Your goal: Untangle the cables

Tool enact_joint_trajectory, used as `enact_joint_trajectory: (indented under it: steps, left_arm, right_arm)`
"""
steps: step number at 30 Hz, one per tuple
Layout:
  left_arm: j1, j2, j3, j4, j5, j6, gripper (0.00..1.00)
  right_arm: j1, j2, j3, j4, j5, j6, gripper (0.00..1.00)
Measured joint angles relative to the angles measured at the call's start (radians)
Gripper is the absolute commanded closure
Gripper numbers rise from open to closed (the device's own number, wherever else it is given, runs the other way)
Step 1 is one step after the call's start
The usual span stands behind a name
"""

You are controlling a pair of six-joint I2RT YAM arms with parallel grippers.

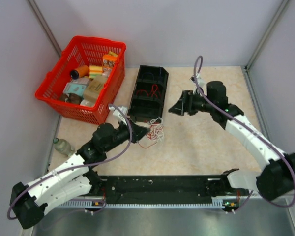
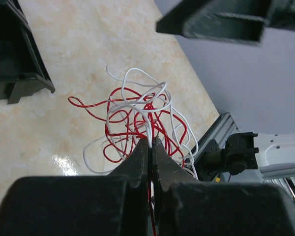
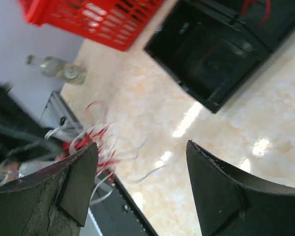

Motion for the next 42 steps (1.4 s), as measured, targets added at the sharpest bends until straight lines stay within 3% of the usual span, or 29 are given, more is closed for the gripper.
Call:
enact_joint_trajectory:
  steps: [5,8,10,16,19,22,27,35,38,42]
  left_arm:
    - [0.013,0.029,0.038,0.000,0.026,0.007,1.00]
    - [0.014,0.035,0.038,-0.013,0.029,-0.007,1.00]
    - [0.015,0.034,0.038,-0.020,0.027,-0.019,1.00]
    - [0.016,-0.004,0.027,-0.039,-0.011,-0.051,1.00]
    - [0.016,-0.011,0.027,-0.065,-0.036,-0.066,1.00]
    - [0.016,-0.009,0.027,-0.089,-0.056,-0.073,1.00]
    - [0.018,0.006,0.025,-0.103,-0.074,-0.083,1.00]
    - [0.018,0.006,0.019,-0.118,-0.082,-0.086,1.00]
    - [0.019,0.006,0.018,-0.119,-0.082,-0.086,1.00]
    - [0.019,0.006,0.018,-0.119,-0.082,-0.086,1.00]
  right_arm:
    - [0.055,-0.272,-0.166,0.089,-0.058,-0.003,0.40]
    - [0.164,-0.297,-0.220,0.128,-0.052,-0.002,0.55]
    - [0.222,-0.277,-0.262,0.149,-0.026,0.013,0.60]
    - [0.254,-0.249,-0.352,0.194,0.048,0.097,0.67]
    - [0.279,-0.247,-0.352,0.210,0.076,0.122,0.62]
    - [0.295,-0.247,-0.352,0.221,0.087,0.138,0.63]
    - [0.306,-0.247,-0.352,0.224,0.107,0.148,0.72]
    - [0.322,-0.190,-0.352,0.267,0.107,0.155,0.75]
    - [0.331,-0.170,-0.352,0.276,0.106,0.156,0.86]
    - [0.335,-0.168,-0.352,0.278,0.108,0.156,0.90]
